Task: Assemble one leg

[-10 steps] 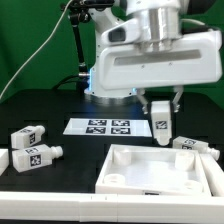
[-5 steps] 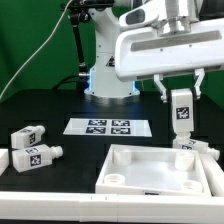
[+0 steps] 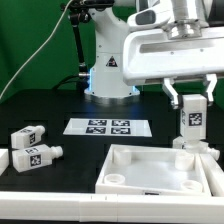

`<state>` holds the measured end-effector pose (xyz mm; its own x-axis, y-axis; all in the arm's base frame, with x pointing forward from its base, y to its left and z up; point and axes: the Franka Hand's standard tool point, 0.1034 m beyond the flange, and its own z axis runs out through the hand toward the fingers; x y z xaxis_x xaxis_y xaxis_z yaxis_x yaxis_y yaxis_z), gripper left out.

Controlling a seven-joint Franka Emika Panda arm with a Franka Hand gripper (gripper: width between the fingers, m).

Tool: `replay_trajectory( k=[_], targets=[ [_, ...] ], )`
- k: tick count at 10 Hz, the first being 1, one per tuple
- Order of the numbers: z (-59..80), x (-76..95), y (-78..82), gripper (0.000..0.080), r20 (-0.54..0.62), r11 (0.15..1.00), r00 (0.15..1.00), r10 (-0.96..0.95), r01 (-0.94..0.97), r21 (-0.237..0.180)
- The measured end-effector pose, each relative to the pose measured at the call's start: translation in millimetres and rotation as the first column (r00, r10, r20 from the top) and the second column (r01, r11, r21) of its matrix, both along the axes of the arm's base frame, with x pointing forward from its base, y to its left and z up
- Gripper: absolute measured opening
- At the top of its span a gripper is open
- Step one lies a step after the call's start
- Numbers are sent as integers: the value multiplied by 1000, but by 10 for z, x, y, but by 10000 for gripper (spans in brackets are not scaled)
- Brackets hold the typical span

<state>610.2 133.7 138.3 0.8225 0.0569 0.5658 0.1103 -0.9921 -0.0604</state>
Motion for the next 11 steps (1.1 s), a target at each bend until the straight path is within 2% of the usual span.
replay_trajectory(
  k=[2, 5, 6, 7, 8, 10, 11],
  targets=[
    [-28, 131, 105, 284, -20, 998, 999, 49, -49, -28],
    [-36, 125, 90, 284, -19, 998, 999, 46, -47, -29],
    [-49, 133, 71, 284, -21, 998, 998, 53, -54, -35],
    [-93, 217, -18, 284, -25, 992, 995, 96, -97, -75],
    [-113, 322, -77, 284, -19, 991, 995, 100, -101, -85],
    [-164, 378, -86, 284, -18, 991, 995, 102, -103, -88],
    [-239, 361, -77, 284, -21, 991, 995, 102, -104, -89]
  ],
)
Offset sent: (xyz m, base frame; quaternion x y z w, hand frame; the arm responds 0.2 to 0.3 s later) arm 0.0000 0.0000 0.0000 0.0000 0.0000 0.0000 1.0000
